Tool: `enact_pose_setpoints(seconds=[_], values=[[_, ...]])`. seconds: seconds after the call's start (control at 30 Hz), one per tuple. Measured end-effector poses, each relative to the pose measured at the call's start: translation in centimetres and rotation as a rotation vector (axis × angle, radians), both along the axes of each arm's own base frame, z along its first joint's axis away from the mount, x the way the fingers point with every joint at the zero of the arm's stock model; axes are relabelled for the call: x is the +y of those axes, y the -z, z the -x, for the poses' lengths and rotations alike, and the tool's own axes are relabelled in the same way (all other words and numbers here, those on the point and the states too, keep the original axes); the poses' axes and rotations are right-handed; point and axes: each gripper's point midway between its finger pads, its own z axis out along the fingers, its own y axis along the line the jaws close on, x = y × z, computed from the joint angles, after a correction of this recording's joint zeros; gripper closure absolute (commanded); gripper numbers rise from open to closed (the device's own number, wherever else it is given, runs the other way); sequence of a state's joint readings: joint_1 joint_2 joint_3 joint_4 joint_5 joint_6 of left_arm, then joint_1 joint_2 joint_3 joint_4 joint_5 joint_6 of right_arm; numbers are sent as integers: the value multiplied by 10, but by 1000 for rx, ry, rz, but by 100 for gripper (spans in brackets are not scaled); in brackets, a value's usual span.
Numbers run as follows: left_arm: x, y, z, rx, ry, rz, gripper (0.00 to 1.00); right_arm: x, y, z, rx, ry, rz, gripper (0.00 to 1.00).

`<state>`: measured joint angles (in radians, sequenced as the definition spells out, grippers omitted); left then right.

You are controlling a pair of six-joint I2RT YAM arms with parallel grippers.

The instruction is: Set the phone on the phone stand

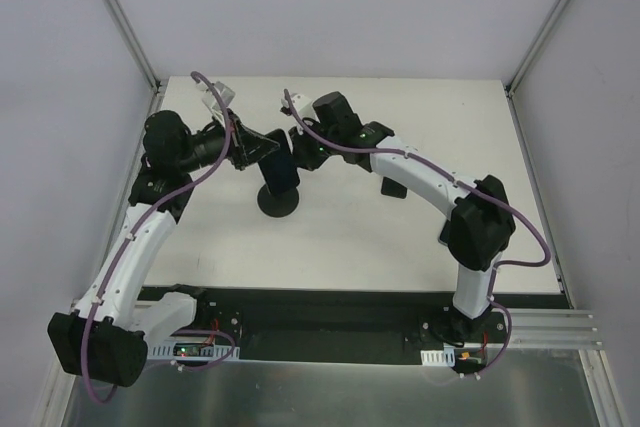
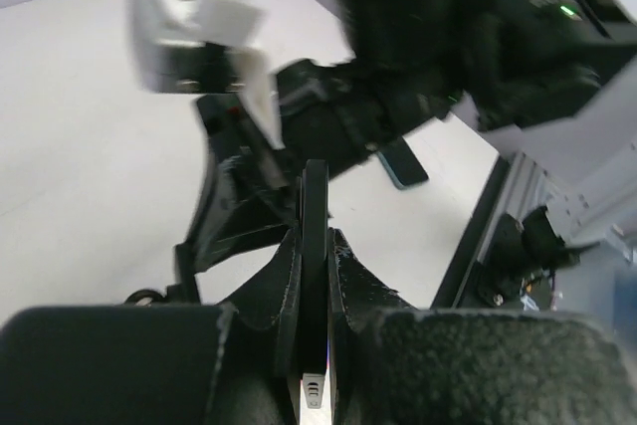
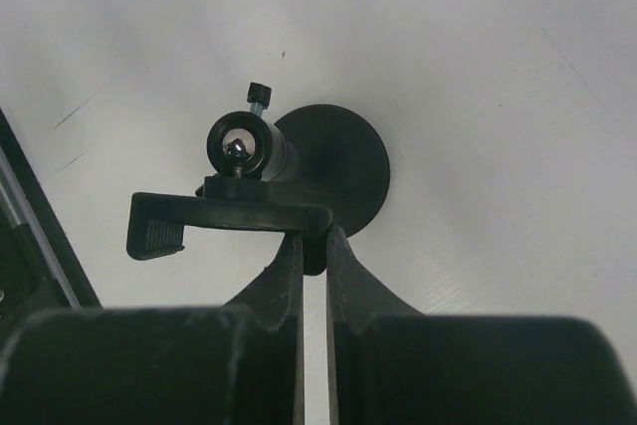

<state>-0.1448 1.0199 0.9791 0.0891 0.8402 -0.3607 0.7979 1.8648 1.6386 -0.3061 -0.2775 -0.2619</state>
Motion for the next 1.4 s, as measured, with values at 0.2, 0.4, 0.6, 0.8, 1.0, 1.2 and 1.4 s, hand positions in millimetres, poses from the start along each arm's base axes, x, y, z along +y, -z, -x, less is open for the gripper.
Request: enact_pose_setpoints(seconds=[0.2, 0.4, 0.6, 0.8, 1.0, 1.2, 1.4], values=[[-42, -1, 43, -130, 243, -44, 100, -3, 1, 10, 36, -105, -18, 99], [-63, 11, 64, -266, 418, -94, 100, -7, 0, 21, 78, -204, -46, 99], [-77, 41, 34, -234, 473, -131, 100, -10, -2, 23, 84, -242, -65, 99], [-83, 63, 23, -184, 499, -135, 100, -11, -2, 22, 78, -253, -68, 99], [-83, 63, 20, -236, 498, -151, 100, -11, -3, 21, 79, -256, -74, 99], [-82, 63, 18, -264, 498, -162, 100, -12, -4, 20, 78, -258, -81, 99], [-79, 64, 16, -276, 500, -158, 100, -12, -4, 20, 89, -273, -103, 100]])
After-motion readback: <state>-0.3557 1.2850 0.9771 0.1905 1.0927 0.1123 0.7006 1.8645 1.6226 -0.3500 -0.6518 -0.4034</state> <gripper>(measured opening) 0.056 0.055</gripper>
